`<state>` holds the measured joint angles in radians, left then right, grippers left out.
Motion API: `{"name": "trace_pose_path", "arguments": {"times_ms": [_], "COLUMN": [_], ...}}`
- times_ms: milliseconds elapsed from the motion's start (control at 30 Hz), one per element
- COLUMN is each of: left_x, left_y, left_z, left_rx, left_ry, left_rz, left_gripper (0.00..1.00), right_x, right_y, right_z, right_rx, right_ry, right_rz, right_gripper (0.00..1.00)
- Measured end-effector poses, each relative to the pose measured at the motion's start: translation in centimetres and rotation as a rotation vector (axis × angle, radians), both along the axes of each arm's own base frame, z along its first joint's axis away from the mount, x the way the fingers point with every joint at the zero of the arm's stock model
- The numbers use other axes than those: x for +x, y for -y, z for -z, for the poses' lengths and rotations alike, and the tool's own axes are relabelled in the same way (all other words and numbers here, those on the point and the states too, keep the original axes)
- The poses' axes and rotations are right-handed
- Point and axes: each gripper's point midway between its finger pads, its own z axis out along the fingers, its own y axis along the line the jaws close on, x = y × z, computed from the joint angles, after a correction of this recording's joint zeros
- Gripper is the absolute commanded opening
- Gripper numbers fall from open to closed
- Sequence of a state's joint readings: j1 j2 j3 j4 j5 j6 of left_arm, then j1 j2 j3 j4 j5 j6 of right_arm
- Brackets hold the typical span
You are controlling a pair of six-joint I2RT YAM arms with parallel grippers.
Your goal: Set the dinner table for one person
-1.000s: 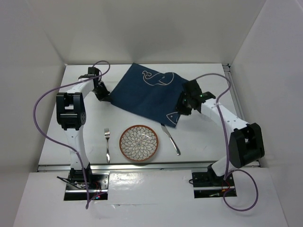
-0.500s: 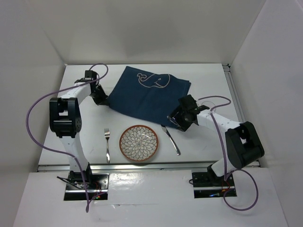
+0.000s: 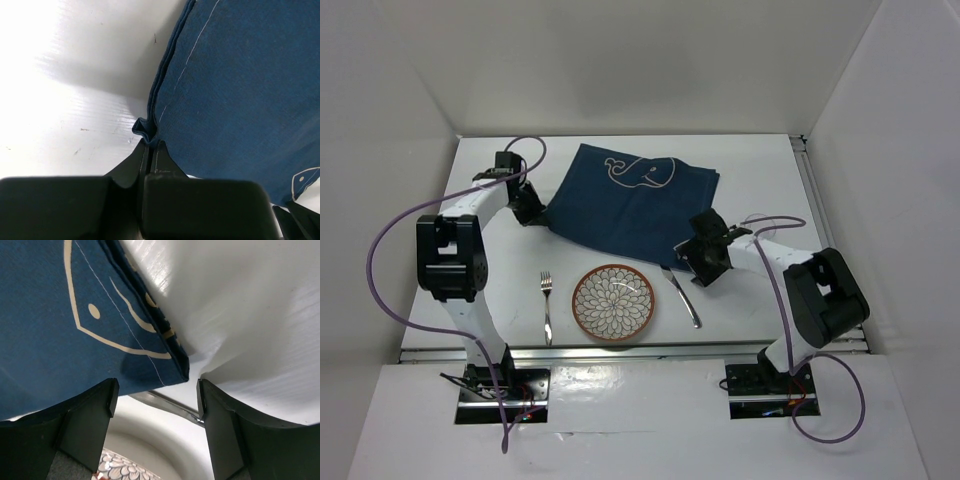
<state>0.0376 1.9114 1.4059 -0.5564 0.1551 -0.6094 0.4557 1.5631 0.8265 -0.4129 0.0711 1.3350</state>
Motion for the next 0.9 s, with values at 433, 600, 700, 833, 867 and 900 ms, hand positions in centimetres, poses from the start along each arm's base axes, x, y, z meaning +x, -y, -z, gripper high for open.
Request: {"name": "trace_pose_path", "arguments": {"times_ms": [433,600,700,833,867,900], "left_x": [-0.6,2.6,6.1,10.2,10.6,10.6], "left_y": [0.1,-0.1,-0.3,-0.5,-0.5,-0.5], "left_z": [-0.6,-5.1,-9.4,-16.0,-17.3,-18.0], "left_rx": [0.0,0.012,0.022,0.015,0.011,0.012], "left_ry": [-0.019,0.076,0.179,0.334,0.365,0.38], "left_rz": [0.016,0.028,0.025,0.025,0.027,0.027], "left_gripper": [0.0,0.0,0.0,0.0,0.0,0.0], "right_x": [2.1,9.7,15.7,20.4,20.9,21.2], "right_y": [-0.6,-0.4,0.6,2.2,2.2,2.2], "right_z": [0.0,-5.4,-10.5,-16.2,-17.2,-18.0], "right_rx": [-0.152,-0.197,-0.207,-0.21,-0.208,-0.209], "right_ry": [0.083,0.246,0.385,0.538,0.567,0.593], "right_rz": [0.018,-0.004,-0.004,-0.026,-0.034,-0.043], "right_gripper": [0.0,0.0,0.0,0.0,0.0,0.0]}}
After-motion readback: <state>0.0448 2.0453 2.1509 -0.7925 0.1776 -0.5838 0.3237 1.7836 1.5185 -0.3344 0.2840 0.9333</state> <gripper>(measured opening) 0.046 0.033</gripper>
